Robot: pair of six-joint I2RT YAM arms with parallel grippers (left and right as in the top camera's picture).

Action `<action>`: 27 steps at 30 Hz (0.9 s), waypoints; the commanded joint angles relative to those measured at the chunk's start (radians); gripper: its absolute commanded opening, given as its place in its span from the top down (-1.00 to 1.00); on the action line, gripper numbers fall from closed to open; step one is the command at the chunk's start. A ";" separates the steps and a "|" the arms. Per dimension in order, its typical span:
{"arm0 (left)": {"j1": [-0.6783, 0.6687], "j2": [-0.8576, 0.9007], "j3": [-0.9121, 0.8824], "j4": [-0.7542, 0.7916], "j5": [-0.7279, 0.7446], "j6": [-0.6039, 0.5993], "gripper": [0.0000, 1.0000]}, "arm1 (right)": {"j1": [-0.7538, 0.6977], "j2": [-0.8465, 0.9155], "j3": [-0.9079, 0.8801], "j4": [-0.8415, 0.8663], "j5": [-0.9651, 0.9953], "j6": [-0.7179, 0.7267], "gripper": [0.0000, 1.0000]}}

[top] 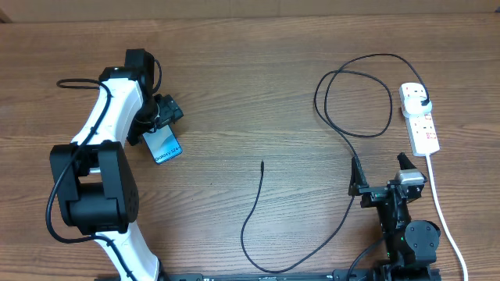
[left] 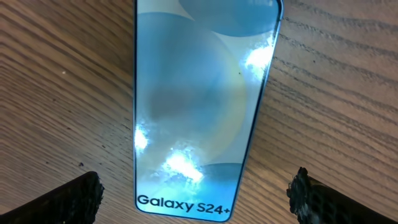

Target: Plug charger to phone and switch on socket

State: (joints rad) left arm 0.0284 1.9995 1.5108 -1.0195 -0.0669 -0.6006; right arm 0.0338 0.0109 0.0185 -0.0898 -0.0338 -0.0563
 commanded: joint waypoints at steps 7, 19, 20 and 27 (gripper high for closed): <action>0.006 0.013 -0.006 0.003 -0.030 -0.017 -1.00 | 0.005 -0.008 -0.010 0.006 0.010 -0.005 -1.00; 0.006 0.060 -0.006 0.011 -0.030 -0.016 -0.99 | 0.005 -0.008 -0.010 0.006 0.010 -0.005 -1.00; 0.006 0.060 -0.006 0.014 -0.031 -0.017 -1.00 | 0.005 -0.008 -0.010 0.006 0.010 -0.005 -1.00; 0.006 0.061 -0.006 0.029 -0.030 -0.017 -0.99 | 0.005 -0.008 -0.010 0.005 0.010 -0.005 -1.00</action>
State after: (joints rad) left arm 0.0280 2.0537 1.5108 -0.9939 -0.0803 -0.6010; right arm 0.0334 0.0109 0.0185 -0.0902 -0.0334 -0.0566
